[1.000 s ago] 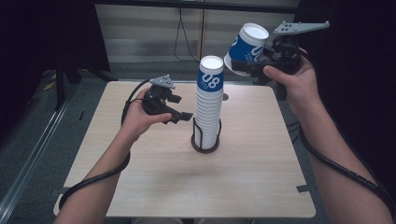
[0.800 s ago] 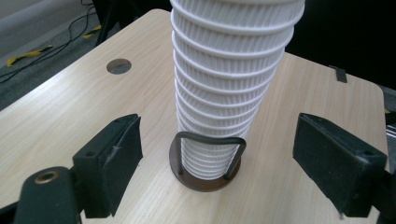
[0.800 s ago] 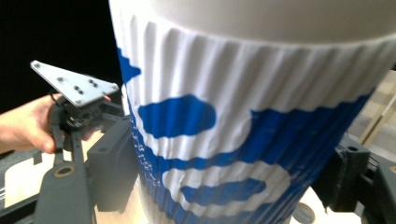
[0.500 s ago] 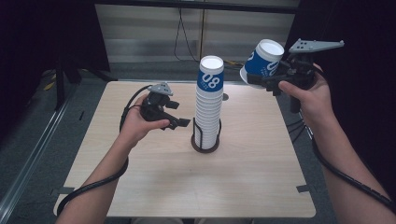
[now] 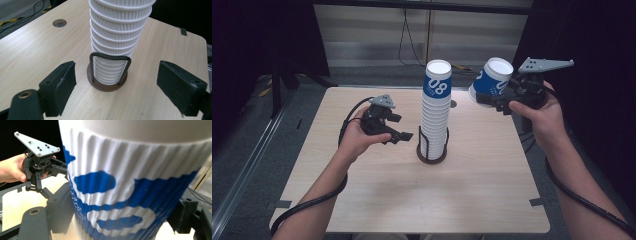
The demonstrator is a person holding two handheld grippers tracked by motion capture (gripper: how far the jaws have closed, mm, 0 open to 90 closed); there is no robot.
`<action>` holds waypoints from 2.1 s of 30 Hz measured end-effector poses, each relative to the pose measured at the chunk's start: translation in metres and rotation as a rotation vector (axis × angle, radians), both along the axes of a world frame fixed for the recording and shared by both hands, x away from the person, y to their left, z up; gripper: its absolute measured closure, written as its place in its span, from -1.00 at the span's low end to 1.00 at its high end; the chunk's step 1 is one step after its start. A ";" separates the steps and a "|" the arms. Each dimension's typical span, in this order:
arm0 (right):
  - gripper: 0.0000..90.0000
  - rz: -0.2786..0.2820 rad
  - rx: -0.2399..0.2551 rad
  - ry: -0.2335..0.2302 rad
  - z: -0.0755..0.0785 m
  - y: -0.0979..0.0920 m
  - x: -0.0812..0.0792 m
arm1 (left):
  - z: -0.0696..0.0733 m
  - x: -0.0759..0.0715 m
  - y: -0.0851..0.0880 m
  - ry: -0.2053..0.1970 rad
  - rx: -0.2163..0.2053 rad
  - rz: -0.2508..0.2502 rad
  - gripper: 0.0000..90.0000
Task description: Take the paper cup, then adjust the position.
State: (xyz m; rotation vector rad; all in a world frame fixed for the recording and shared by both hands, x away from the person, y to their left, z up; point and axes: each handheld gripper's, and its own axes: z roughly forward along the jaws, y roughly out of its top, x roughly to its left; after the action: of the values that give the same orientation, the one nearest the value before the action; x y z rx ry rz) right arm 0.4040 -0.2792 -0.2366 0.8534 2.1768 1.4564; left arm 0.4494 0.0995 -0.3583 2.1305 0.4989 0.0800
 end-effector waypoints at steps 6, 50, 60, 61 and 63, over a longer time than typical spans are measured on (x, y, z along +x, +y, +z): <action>-0.54 -0.003 0.002 0.004 -0.011 -0.005 -0.004 | -0.005 -0.002 0.001 0.007 0.009 -0.001 -0.65; -0.53 0.095 -0.059 0.064 -0.079 -0.007 -0.039 | -0.032 -0.016 0.007 0.034 0.025 -0.015 -0.65; -0.53 0.115 -0.072 0.073 -0.088 -0.005 -0.044 | -0.034 -0.017 0.008 0.039 0.032 -0.019 -0.65; -0.53 0.118 -0.069 0.076 -0.089 -0.004 -0.044 | -0.034 -0.017 0.009 0.040 0.034 -0.018 -0.65; -0.53 0.125 -0.081 0.079 -0.091 -0.003 -0.045 | -0.034 -0.017 0.010 0.038 0.045 -0.022 -0.65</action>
State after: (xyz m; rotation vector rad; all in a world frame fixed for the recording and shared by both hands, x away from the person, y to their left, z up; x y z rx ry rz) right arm 0.3590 -0.2825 -0.3276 0.7725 2.3685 1.4025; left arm 0.4320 0.1090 -0.3920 2.1843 0.4994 0.0389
